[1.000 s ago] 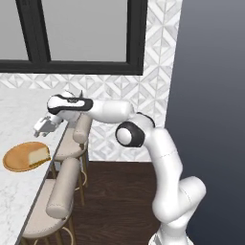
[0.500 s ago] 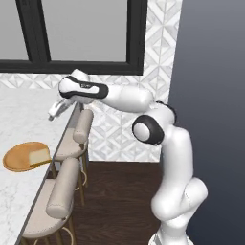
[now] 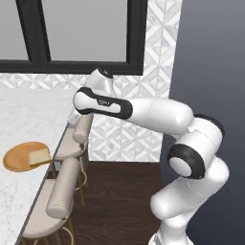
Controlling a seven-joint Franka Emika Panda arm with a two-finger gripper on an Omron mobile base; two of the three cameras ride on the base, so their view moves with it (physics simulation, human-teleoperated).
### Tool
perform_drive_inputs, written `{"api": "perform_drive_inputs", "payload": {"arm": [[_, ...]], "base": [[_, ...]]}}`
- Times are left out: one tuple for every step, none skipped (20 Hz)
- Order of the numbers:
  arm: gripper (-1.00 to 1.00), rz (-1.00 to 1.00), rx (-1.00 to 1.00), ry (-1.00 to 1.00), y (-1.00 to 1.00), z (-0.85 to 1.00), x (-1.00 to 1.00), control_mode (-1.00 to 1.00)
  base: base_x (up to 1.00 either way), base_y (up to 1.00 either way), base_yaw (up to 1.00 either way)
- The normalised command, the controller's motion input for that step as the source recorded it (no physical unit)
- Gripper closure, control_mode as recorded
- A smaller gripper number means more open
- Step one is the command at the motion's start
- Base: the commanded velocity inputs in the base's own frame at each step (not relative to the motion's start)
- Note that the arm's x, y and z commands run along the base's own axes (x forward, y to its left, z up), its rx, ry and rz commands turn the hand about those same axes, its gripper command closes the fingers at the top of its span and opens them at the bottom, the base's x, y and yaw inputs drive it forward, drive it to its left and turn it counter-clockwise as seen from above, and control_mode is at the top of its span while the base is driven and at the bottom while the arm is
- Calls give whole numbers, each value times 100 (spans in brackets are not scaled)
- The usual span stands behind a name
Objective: Start the toaster. Once the lever pops up, take the bread to the plate on the dining counter.
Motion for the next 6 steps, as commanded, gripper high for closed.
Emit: {"api": "perform_drive_inputs", "payload": {"arm": [[-100,-12,0,-30,-80,23,-66,-100],[-100,-14,0,-22,-74,21,-54,-100],[-100,-13,0,-16,-76,22,-41,-100],[-100,-14,2,-10,-74,14,-33,-100],[-100,-14,3,-7,-75,9,-27,-100],[-100,-13,8,0,-74,14,-11,-100]], "base": [[0,0,0],[0,0,0],[0,0,0],[0,0,0],[0,0,0],[0,0,0]]}}
